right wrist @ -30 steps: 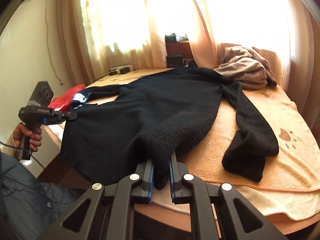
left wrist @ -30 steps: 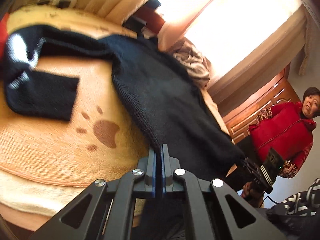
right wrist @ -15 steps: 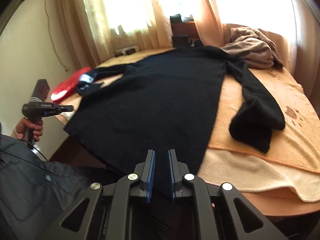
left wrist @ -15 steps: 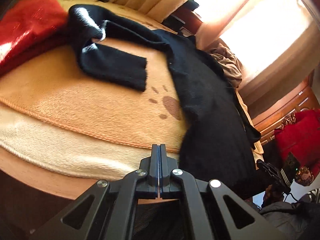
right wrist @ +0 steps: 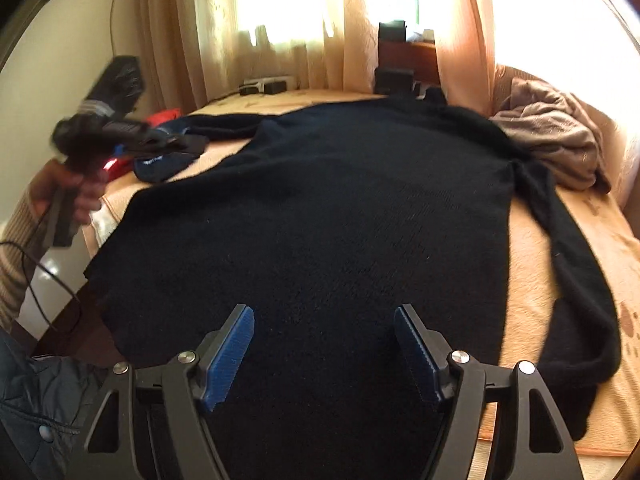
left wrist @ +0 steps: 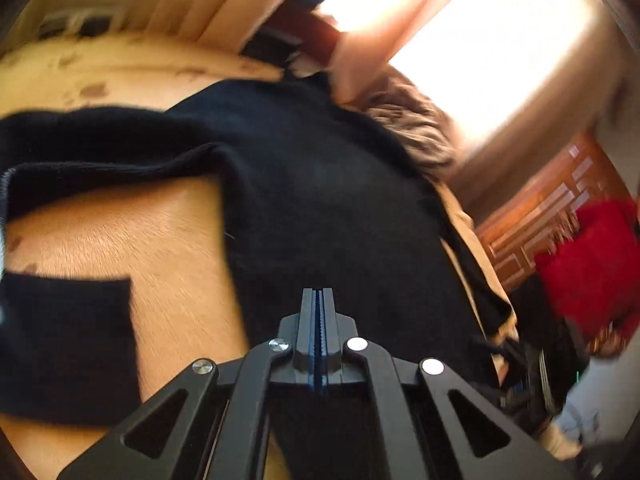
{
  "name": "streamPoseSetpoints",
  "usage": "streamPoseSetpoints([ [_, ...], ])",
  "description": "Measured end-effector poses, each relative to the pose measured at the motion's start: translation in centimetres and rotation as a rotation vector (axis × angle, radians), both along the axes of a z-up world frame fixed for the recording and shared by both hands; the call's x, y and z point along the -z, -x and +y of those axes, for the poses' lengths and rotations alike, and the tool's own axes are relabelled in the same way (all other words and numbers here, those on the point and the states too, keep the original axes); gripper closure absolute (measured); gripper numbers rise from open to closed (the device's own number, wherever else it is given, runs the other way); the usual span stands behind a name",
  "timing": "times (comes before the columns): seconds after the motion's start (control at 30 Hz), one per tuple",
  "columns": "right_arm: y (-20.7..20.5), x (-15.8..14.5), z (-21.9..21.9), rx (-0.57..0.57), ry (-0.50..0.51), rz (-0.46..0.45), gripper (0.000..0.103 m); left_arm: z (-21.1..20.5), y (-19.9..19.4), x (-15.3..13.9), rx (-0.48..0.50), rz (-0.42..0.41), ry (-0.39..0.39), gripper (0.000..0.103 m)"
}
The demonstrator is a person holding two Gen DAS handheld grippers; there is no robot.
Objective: Fold clothes
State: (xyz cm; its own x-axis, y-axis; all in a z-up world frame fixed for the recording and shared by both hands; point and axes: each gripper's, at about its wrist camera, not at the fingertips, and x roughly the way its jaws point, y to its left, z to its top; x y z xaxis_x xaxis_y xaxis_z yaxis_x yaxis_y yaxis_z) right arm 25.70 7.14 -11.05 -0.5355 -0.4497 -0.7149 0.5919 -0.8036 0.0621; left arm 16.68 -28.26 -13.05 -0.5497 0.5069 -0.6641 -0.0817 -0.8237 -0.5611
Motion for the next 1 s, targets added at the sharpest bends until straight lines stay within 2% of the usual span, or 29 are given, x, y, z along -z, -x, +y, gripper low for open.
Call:
streamPoseSetpoints([
  [0.07,-0.1,0.3,0.5,0.017,0.019,-0.006,0.028,-1.8,2.9,1.2,-0.075,-0.056,-0.023,0.092],
  [0.17,-0.3,0.8,1.3,0.038,0.057,-0.015,0.028,-4.0,6.0,2.4,-0.171,-0.081,-0.126,0.065],
  [0.2,-0.2,0.9,1.4,0.041,0.07,-0.018,0.028,-4.4,6.7,2.5,-0.188,-0.075,-0.168,0.048],
  [0.27,-0.2,1.0,1.5,0.039,0.079,-0.018,0.028,-4.7,8.4,2.5,-0.202,-0.06,-0.23,0.031],
  [0.33,-0.1,1.1,1.4,0.035,0.074,-0.011,0.028,-4.6,9.8,2.3,-0.23,-0.053,-0.251,0.024],
  [0.4,-0.1,1.2,1.3,0.029,0.068,-0.002,0.028,-4.5,10.9,2.1,-0.257,-0.044,-0.222,0.024],
  [0.43,-0.1,1.2,1.3,0.026,0.065,0.003,0.028,-4.5,11.3,1.9,-0.273,-0.037,-0.18,0.028],
  [0.47,-0.2,1.2,1.3,0.022,0.061,0.008,0.028,-4.5,11.7,1.6,-0.292,-0.03,-0.118,0.049],
  [0.5,-0.3,1.2,1.3,0.017,0.059,0.014,0.028,-4.6,12.0,1.3,-0.314,-0.02,-0.017,0.078],
  [0.53,-0.5,1.3,1.4,0.013,0.058,0.019,0.028,-4.8,12.4,1.1,-0.331,-0.004,0.082,0.088],
  [0.57,-0.6,1.3,1.5,0.009,0.057,0.025,0.027,-5.3,12.8,1.1,-0.341,0.004,0.127,0.093],
  [0.67,-0.9,1.5,1.5,-0.006,0.041,0.044,0.025,-6.2,13.1,1.4,-0.336,-0.018,0.116,0.093],
  [0.77,-1.2,1.7,1.2,-0.019,0.01,0.067,0.024,-4.9,12.7,0.9,-0.294,-0.017,0.257,0.093],
  [0.8,-1.2,1.7,1.2,-0.022,0.005,0.067,0.024,-4.7,12.5,1.0,-0.274,-0.029,0.284,0.09],
  [0.87,-1.1,1.5,1.2,-0.026,0.0,0.059,0.024,-4.7,11.6,0.9,-0.247,-0.049,0.288,0.085],
  [0.93,-0.9,1.0,1.7,-0.019,0.032,0.033,0.023,-5.0,10.4,0.5,-0.237,-0.063,0.28,0.067],
  [1.0,-0.5,0.5,2.2,-0.004,0.069,0.018,0.023,-5.6,8.3,-0.1,-0.247,-0.048,0.284,0.04],
])
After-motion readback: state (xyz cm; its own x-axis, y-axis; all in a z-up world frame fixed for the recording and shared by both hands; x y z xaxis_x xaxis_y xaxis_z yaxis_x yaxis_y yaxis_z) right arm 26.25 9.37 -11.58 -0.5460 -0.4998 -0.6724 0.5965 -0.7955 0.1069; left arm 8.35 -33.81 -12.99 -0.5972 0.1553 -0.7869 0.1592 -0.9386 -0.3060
